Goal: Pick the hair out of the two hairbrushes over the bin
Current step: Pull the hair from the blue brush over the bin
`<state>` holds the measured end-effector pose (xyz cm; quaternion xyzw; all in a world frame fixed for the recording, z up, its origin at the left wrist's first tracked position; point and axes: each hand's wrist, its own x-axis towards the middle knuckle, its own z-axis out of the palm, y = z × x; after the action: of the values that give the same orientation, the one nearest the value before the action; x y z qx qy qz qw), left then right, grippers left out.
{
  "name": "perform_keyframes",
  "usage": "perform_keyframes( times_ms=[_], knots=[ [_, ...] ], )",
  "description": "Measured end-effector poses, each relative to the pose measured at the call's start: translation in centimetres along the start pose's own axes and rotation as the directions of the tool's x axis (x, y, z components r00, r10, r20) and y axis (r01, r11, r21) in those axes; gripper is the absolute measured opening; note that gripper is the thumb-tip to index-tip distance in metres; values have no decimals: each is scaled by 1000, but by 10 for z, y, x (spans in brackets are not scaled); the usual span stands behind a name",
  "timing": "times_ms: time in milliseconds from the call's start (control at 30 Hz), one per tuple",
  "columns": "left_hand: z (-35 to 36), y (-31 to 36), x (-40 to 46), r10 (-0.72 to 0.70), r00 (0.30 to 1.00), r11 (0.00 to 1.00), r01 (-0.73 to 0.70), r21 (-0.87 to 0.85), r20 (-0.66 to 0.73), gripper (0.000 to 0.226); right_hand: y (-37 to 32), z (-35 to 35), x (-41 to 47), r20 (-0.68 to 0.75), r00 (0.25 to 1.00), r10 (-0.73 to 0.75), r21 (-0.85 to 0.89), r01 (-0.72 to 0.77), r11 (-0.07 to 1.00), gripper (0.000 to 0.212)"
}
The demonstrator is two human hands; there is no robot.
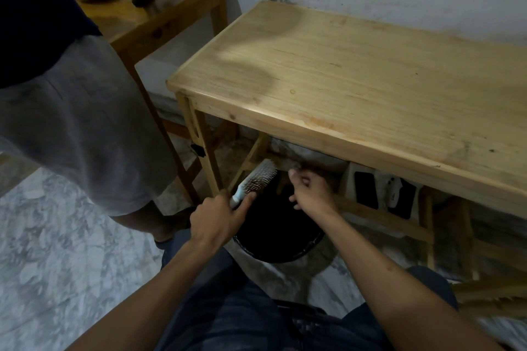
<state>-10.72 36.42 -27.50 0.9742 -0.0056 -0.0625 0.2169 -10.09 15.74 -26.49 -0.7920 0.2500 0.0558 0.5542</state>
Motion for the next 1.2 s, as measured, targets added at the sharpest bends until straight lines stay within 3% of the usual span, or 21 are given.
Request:
perform_keyframes(
  times_ms=[133,200,267,433,567,733,867,967,1067,1200],
  knots=[
    [2,11,2,35,996,999,-32,-36,77,51,0,8,-3,150,988,42,-14,-40,999,44],
    [4,13,2,67,993,997,-63,-42,99,34,4,12,-1,224,974,18,-17,-15,1000,36],
    [4,13,1,88,990,995,-83,-48,109,25,4,14,2,209,978,-24,22,20,1000,22],
    [-1,2,2,36,991,995,-24,-98,128,29,6,-5,14,-24,999,24,102,-22,995,24],
    [-2,-3,3,2,996,997,6,-83,93,24,11,-20,15,-86,992,90,39,-87,995,21],
    [0,4,3,50,994,993,-39,-111,98,29,13,-10,16,62,990,124,-80,-119,990,30],
    [2,14,-1,103,991,990,-94,-101,83,27,6,4,4,188,979,77,-24,-74,997,52],
    [3,21,-5,120,990,992,-115,-59,72,23,9,15,-1,279,960,-35,-15,41,999,31],
    [3,21,-3,109,992,992,-106,-63,58,23,12,14,3,182,978,-106,42,100,994,9],
    [1,11,-1,76,995,994,-71,-78,66,27,14,1,9,36,997,-63,94,59,994,15]
  ],
)
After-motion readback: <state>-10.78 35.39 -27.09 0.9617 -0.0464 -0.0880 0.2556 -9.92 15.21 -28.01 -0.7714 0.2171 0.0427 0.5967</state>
